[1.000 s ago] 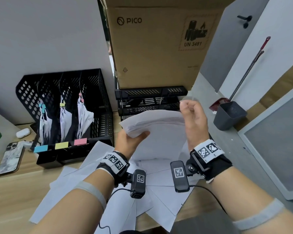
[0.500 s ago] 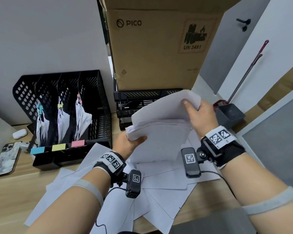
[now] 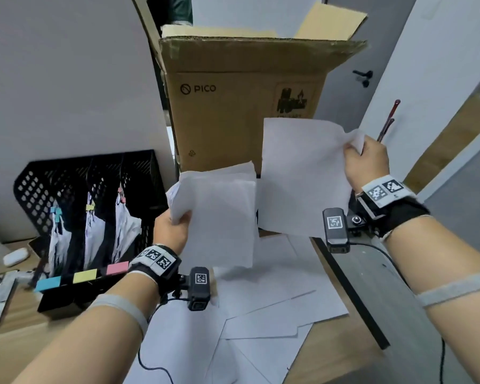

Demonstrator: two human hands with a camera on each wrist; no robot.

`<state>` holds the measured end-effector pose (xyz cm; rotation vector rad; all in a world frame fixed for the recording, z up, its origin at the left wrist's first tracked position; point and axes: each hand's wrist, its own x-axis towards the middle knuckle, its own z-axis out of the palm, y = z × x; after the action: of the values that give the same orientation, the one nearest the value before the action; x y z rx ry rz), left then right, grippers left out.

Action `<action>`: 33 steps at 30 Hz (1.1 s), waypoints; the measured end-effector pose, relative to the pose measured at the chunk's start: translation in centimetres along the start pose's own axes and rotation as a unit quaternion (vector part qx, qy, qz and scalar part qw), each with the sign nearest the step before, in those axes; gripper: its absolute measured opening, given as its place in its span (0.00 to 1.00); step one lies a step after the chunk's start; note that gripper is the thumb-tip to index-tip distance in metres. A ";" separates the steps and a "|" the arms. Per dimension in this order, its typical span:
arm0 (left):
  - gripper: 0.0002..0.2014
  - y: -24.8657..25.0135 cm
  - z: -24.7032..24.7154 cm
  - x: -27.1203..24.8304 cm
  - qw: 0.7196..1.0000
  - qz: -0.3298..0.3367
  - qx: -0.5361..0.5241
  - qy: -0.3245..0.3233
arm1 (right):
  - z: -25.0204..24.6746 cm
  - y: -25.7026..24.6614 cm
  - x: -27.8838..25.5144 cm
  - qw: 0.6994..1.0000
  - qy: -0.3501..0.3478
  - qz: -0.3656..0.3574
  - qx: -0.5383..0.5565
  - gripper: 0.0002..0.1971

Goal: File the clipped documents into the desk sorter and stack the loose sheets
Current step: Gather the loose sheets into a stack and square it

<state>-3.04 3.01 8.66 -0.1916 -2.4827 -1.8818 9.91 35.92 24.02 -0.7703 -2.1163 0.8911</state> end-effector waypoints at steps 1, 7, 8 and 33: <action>0.07 0.4 -0.4 0.5 1.000 0.002 -0.009 -0.003 | 0.0 -0.1 -0.4 1.000 -0.005 0.005 0.000 0.20; 0.09 3.0 -2.2 1.4 0.998 0.031 -0.046 -0.009 | 0.7 -0.9 -1.7 0.999 -0.022 0.019 0.014 0.19; 0.07 3.4 -2.4 1.4 0.998 0.034 -0.052 -0.009 | 0.9 -1.0 -1.8 0.999 -0.026 0.024 0.014 0.18; 0.19 4.7 5.7 -3.6 0.980 -0.005 -0.189 -0.067 | 5.4 5.0 -12.5 0.921 -0.257 0.139 0.257 0.23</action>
<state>1.36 9.38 11.27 -0.3197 -2.1730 -2.4055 14.06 27.83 12.75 -0.6031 -2.0585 1.8842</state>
